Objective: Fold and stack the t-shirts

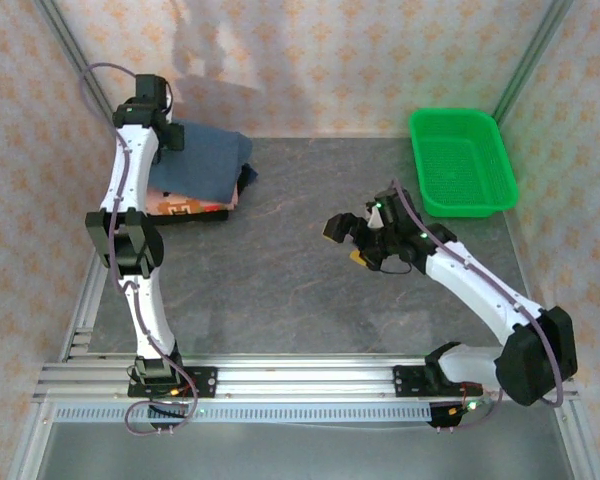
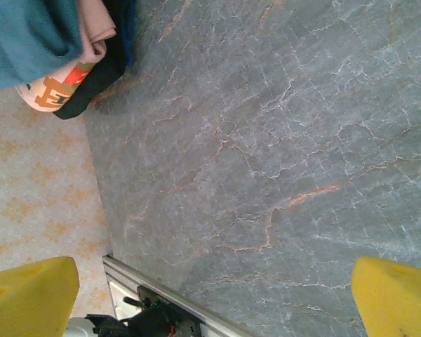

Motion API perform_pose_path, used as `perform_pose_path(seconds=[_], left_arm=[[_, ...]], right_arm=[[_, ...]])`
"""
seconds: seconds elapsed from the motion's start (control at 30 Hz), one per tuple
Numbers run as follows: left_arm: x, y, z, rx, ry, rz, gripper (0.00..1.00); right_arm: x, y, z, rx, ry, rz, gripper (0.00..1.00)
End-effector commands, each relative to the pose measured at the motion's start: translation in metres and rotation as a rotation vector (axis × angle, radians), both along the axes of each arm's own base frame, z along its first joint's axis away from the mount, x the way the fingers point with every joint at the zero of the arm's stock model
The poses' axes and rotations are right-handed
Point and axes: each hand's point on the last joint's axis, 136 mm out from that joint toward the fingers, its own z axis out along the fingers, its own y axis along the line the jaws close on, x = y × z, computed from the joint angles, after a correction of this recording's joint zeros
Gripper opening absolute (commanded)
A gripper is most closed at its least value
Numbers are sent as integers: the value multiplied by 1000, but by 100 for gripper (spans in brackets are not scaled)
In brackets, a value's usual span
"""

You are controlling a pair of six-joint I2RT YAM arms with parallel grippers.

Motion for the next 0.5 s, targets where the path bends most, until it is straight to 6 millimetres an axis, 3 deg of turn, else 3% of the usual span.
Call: perform_pose_path(seconds=[0.0,0.03,0.2,0.3,0.4,0.47], left_arm=[[-1,19,-14,-59,-8,96,76],[-2,22,2,-69,-48,108,100],[-19,29,88,-128,-229,169,100],[-39,30,122,-234,-328,206,100],[-76,34,147,-340,-443,262,100],[-103,25,154,-340,-503,258,100]], right_arm=[[1,4,18,-1,-40,34,99],[2,3,20,-11,-48,36,99],[0,-4,30,-38,-92,43,99],[-1,-16,34,-74,-125,30,99],[-2,-47,50,-139,-198,-20,99],[0,-77,56,-192,-237,-89,99]])
